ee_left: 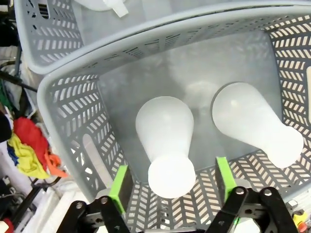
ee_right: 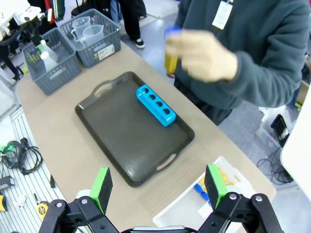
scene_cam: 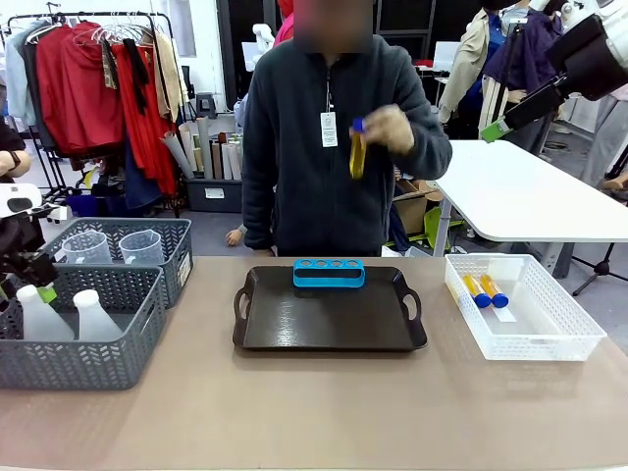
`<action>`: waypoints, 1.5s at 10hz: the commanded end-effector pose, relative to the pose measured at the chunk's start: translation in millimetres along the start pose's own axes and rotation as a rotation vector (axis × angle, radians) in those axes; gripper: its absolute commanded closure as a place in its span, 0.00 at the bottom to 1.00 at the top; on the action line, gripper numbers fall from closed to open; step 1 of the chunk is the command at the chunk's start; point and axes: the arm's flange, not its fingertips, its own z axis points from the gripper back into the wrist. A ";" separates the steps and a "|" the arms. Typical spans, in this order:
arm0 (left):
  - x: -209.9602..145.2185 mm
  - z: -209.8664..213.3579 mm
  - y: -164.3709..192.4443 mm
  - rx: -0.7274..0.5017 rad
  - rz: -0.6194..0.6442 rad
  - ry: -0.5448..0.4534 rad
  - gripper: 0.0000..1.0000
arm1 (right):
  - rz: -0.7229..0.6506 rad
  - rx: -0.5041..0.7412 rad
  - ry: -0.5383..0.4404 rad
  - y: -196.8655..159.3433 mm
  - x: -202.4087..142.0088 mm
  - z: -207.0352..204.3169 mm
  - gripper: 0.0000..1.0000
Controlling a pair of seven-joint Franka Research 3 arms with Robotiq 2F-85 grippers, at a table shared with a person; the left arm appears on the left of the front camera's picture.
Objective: Prepare the laboratory tools.
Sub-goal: Pick up one Small flask and place it on the Handle tray.
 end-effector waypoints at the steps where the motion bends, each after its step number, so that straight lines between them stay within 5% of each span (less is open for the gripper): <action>1: 4.1 -0.9 1.1 0.022 0.012 0.007 0.52 | 0.001 0.014 -0.013 0.3 0.6 1.2 0.00; 3: 3.0 1.1 3.2 0.030 0.007 0.007 0.91 | 0.001 0.014 -0.013 0.3 0.6 1.2 0.00; 4: 2.5 0.5 2.2 0.031 0.006 0.007 1.00 | 0.001 0.014 -0.013 0.3 0.6 1.2 0.00; 9: -2.1 17.7 -8.1 0.006 -0.018 -0.004 1.00 | 0.001 0.014 -0.013 0.3 0.6 1.2 0.00; 15: -8.7 148.3 -81.3 -0.054 -0.176 -0.028 1.00 | 0.001 0.014 -0.013 0.3 0.6 1.2 0.00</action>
